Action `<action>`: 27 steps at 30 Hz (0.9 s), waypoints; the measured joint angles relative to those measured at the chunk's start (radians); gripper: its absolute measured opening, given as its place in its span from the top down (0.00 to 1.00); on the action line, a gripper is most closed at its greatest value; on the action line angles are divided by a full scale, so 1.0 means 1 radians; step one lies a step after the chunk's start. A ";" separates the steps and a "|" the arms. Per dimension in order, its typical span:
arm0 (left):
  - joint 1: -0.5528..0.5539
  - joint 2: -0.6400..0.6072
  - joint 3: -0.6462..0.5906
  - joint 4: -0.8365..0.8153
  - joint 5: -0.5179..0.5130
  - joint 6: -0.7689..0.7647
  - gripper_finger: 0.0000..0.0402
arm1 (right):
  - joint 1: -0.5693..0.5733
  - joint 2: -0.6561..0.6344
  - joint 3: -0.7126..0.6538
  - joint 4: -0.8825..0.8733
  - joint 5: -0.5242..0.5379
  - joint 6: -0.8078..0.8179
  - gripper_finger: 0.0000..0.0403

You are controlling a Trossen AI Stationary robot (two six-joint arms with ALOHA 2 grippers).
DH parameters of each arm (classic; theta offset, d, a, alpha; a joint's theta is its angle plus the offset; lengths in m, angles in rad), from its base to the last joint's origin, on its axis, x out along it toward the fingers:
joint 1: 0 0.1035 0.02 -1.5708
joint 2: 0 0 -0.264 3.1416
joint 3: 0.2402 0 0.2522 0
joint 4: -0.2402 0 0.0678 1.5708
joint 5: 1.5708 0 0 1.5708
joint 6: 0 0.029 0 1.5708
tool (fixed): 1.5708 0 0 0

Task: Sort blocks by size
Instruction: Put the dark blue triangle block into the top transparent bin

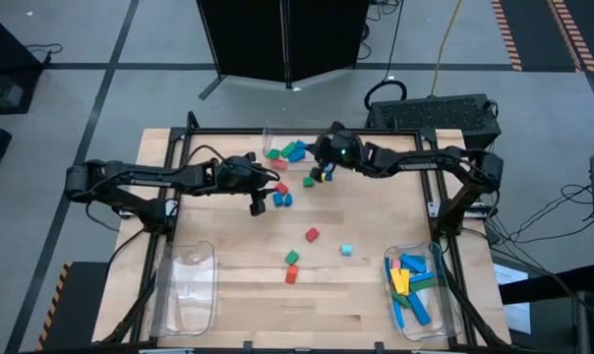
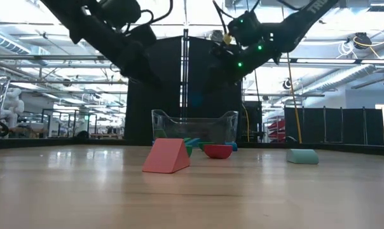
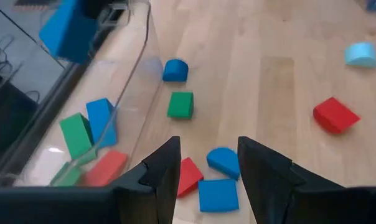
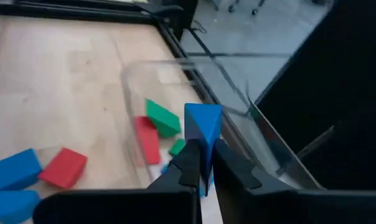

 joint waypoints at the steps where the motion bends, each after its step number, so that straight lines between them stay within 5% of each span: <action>1: 0.000 0.007 -0.003 -0.003 -0.003 0.000 0.60 | -0.015 0.000 0.000 -0.002 -0.018 0.019 0.95; 20: 0.001 0.114 -0.003 -0.006 -0.006 0.025 0.60 | -0.105 0.051 -0.002 -0.019 -0.140 0.117 0.94; 27: 0.001 0.128 -0.003 -0.005 -0.006 0.033 0.60 | -0.105 0.051 -0.001 0.028 -0.140 0.143 0.80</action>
